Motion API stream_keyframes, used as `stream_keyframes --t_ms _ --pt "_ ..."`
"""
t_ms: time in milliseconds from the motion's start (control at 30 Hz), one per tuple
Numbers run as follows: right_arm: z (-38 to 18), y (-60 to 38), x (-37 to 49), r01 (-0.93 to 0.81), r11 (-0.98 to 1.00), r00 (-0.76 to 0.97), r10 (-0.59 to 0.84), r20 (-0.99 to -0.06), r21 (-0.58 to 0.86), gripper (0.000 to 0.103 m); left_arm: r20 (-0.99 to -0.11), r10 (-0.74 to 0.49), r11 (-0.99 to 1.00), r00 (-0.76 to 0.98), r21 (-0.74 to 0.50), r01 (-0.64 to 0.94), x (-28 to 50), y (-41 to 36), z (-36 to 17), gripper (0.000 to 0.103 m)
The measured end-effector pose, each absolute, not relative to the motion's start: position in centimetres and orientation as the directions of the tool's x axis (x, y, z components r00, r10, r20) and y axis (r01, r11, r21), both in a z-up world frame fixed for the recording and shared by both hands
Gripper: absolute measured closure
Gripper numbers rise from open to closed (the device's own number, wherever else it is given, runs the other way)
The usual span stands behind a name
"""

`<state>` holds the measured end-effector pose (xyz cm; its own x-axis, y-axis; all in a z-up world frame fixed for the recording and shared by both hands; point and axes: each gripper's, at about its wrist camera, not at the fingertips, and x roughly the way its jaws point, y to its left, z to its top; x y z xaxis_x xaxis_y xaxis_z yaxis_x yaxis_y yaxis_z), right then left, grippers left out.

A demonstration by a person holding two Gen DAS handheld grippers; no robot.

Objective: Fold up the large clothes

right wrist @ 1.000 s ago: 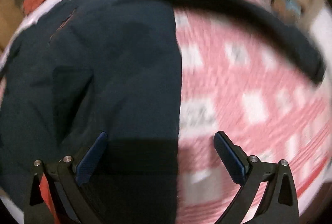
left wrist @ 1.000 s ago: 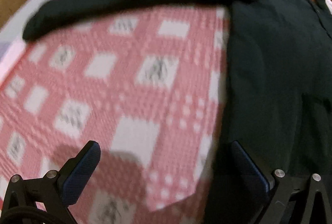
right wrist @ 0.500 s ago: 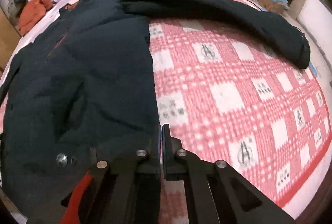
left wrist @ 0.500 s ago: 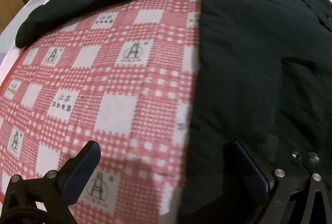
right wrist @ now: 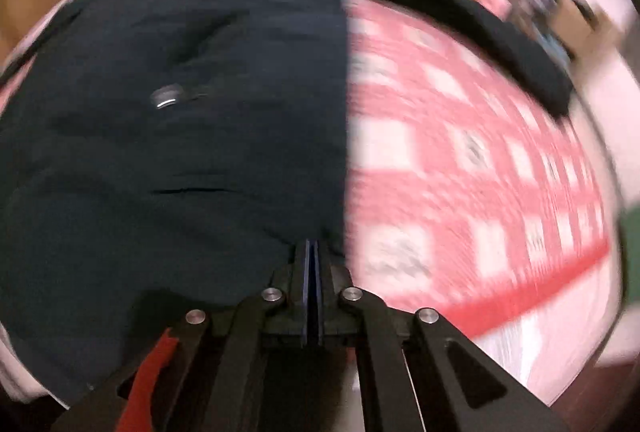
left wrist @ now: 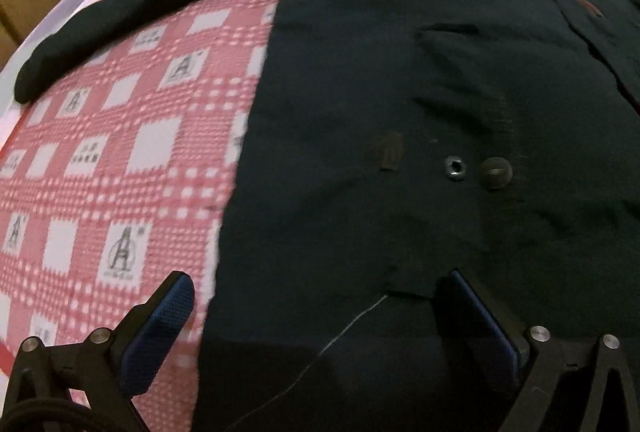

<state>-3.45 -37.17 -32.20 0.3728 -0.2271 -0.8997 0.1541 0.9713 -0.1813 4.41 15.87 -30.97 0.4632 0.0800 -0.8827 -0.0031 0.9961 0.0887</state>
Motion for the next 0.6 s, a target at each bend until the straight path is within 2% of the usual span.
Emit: stream_keyframes --t_ms 33,133,300,367,400,433,600 --pt "-32.3 -38.0 -3.7 0.177 0.962 0.333 -0.258 -0.907 -0.208 0.100 -0.882 0.091 0.995 0.463 0.100 -0.006 4.4 15.6 -30.8 0.000" --pt "-31.5 -38.3 -4.1 0.198 0.965 0.341 -0.234 -0.910 -0.174 0.100 -0.869 0.100 0.993 0.485 0.117 0.005 4.5 14.2 -29.8 0.000" --pt "-30.8 -33.9 -1.2 0.108 0.993 0.397 -0.082 -0.914 -0.042 0.097 -0.832 0.017 0.997 0.555 0.059 0.058 8.1 9.0 -27.9 0.000" --pt "-31.3 -32.0 0.7 0.064 0.996 0.400 -0.081 -0.913 -0.061 0.057 -0.819 -0.024 0.996 0.574 0.030 0.084 10.0 6.4 -27.6 0.000" --pt "-31.6 -31.2 1.7 0.036 0.997 0.408 -0.083 -0.909 -0.075 0.015 -0.814 -0.047 0.995 0.579 0.012 0.097 10.9 5.1 -27.6 0.000" --pt "-32.0 -30.8 2.4 0.012 0.997 0.404 -0.073 -0.912 -0.074 0.000 -0.811 -0.070 0.994 0.581 -0.006 0.111 11.9 3.8 -27.6 0.000" --pt "-35.0 -30.0 4.6 -0.038 0.997 0.362 -0.045 -0.931 -0.063 0.000 -0.791 -0.145 0.980 0.594 -0.034 0.194 15.2 -3.2 -27.6 0.000"
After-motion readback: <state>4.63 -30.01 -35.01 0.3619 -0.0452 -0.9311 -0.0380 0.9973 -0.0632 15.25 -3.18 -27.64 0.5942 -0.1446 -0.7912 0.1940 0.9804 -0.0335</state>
